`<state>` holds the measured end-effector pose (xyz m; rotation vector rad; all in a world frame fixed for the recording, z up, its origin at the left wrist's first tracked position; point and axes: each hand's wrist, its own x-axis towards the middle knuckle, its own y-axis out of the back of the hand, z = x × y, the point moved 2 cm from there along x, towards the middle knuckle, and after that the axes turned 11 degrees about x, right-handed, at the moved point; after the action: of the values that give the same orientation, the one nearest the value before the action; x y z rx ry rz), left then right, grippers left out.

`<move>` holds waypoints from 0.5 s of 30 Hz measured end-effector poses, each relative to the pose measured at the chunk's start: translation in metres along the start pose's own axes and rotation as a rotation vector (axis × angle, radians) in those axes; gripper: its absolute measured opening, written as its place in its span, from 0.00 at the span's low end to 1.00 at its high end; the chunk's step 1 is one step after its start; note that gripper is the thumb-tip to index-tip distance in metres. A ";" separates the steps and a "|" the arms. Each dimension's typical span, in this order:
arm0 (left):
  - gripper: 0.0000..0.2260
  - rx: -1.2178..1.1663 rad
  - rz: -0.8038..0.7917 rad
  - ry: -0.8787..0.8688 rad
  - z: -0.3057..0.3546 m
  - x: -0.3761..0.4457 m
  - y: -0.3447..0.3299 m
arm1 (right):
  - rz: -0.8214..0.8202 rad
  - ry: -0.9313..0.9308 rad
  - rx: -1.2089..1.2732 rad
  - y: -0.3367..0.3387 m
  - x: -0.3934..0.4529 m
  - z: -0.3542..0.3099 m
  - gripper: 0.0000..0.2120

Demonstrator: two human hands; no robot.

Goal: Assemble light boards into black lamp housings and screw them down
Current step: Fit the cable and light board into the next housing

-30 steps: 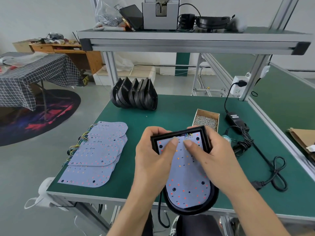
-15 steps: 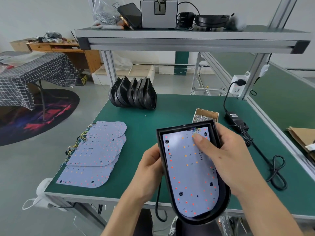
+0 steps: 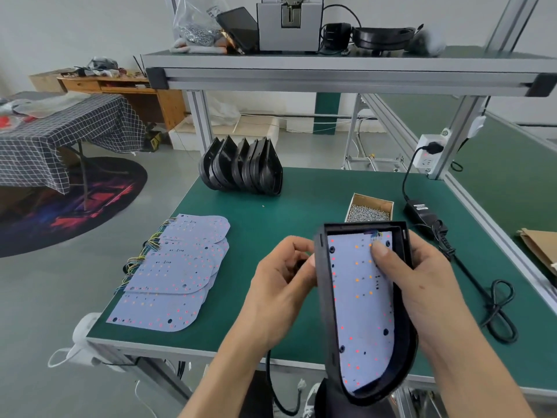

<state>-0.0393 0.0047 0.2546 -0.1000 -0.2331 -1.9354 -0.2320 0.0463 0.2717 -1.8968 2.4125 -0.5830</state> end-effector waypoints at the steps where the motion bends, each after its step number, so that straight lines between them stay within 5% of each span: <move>1: 0.16 -0.007 -0.061 0.004 0.002 -0.002 0.003 | 0.015 -0.004 0.037 0.002 0.001 0.004 0.18; 5: 0.11 0.024 -0.166 0.098 0.004 -0.006 0.015 | 0.101 -0.016 0.234 0.012 0.006 0.020 0.03; 9: 0.08 -0.044 0.018 0.103 0.020 -0.001 0.028 | 0.102 0.006 0.334 0.016 0.009 0.030 0.09; 15: 0.09 0.238 0.169 -0.192 0.070 0.014 0.035 | -0.361 -0.048 0.284 0.022 0.011 0.035 0.26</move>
<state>-0.0153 -0.0061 0.3293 -0.1425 -0.5632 -1.7178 -0.2468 0.0303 0.2348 -2.1918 1.8456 -0.8312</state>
